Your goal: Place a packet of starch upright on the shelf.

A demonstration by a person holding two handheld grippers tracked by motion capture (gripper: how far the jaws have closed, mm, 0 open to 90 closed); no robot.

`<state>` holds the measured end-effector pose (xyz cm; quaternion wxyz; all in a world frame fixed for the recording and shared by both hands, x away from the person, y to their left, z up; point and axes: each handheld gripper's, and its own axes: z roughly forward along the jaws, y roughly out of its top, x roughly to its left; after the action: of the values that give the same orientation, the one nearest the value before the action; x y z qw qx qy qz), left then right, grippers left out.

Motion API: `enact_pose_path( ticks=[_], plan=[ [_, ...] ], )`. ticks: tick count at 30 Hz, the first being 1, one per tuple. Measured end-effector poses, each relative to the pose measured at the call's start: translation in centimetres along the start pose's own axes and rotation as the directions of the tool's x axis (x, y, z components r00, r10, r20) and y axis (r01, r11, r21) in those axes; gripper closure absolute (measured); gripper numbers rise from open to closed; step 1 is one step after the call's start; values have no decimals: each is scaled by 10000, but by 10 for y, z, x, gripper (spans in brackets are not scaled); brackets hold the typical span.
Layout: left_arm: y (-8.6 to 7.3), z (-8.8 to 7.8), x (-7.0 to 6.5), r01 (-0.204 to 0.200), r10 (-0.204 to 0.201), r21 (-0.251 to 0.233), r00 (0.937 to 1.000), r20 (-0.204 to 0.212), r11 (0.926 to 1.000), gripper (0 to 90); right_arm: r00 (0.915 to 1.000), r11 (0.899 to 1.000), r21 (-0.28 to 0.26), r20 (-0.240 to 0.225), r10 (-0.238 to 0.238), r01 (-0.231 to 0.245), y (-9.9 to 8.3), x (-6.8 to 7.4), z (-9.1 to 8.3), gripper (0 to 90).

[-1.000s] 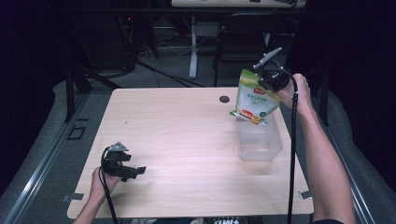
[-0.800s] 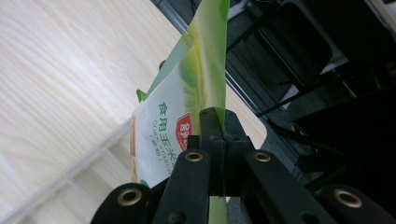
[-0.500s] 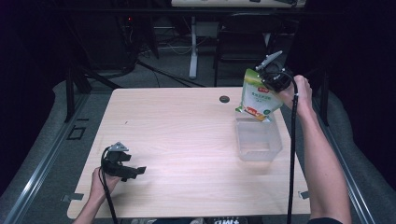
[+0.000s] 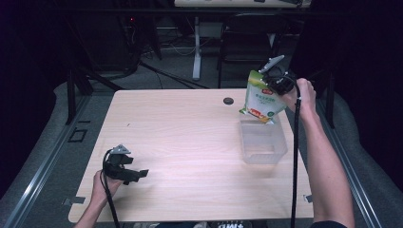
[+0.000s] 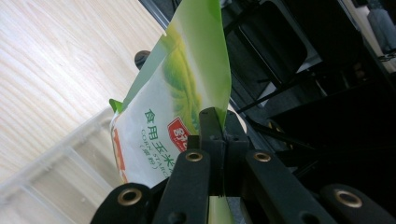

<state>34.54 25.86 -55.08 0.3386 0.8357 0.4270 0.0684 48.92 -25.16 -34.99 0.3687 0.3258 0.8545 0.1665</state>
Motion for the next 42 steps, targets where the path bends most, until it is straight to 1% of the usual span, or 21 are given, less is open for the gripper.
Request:
enact_pose_path(
  ticks=[3,4,7,8,12,13,15,16,18,21,23,26,29,32,34,35,36,37,38,41,42],
  plan=[
    [0,0,0,-3,3,-15,10000,-4,10000,97,9998,9998,112,67,-173,172,-1,3,3,900],
    [0,0,0,-16,16,-6,10000,-5,10000,97,9998,9997,129,-5,-214,214,-2,5,5,900],
    [0,0,0,6,-6,-11,10000,-16,10000,97,9997,9996,144,-21,-238,238,-3,8,10,900],
    [0,0,0,6,-6,-11,10000,-16,10000,97,9993,9990,258,64,-371,369,-3,8,10,900],
    [0,0,0,1,-1,8,10000,-7,10000,97,9997,9996,156,30,-240,239,-6,9,14,900],
    [0,0,0,-20,20,6,10000,-13,10000,97,9994,9990,300,11,-333,332,-5,8,13,900],
    [0,0,0,-23,23,8,10000,-6,10000,97,9993,9988,352,55,-357,355,-6,8,15,900],
    [0,0,0,-3,3,1,10000,-17,10000,97,9997,9993,289,37,-240,239,-7,9,16,900],
    [0,0,0,-1,1,-6,10000,-14,10000,97,9995,9990,348,105,-291,287,-8,9,17,900],
    [0,0,0,-3,3,1,10000,-14,10000,97,9997,9991,350,47,-253,251,-10,12,21,900],
    [0,0,0,-15,15,7,10000,-18,10000,97,9992,9977,552,28,-398,396,-11,14,25,900],
    [0,0,0,5,-5,9,10000,-15,10000,97,9995,9982,501,-46,-314,316,-11,15,27,900],
    [0,0,0,0,0,24,10000,-5,10000,97,9993,9973,635,-121,-365,372,-12,16,30,900],
    [0,0,0,-35,35,18,10000,-12,10000,97,9997,9975,685,-192,-178,191,-14,21,37,900],
    [0,0,0,-25,25,14,10000,-16,10000,97,9997,9973,711,-184,-170,183,-14,21,38,900],
    [0,0,0,-23,23,13,10000,-9,10000,97,9997,9980,621,-240,-63,78,-15,23,41,900],
    [0,0,0,-15,15,5,10000,-15,10000,97,9997,9971,747,-226,-102,119,-15,23,42,900],
    [0,0,0,-24,24,15,10000,-13,10000,97,9999,9976,696,-125,-39,48,-15,25,43,900],
    [0,0,0,-41,41,24,10000,-13,10000,97,9999,9980,628,-92,102,-96,-15,25,45,900],
    [0,0,0,-47,47,27,10000,0,10000,97,9996,9965,798,-78,261,-254,-14,24,46,900],
    [0,0,0,-39,39,19,10000,11,10000,97,9983,9958,715,25,575,-575,-15,23,48,900]
  ],
)
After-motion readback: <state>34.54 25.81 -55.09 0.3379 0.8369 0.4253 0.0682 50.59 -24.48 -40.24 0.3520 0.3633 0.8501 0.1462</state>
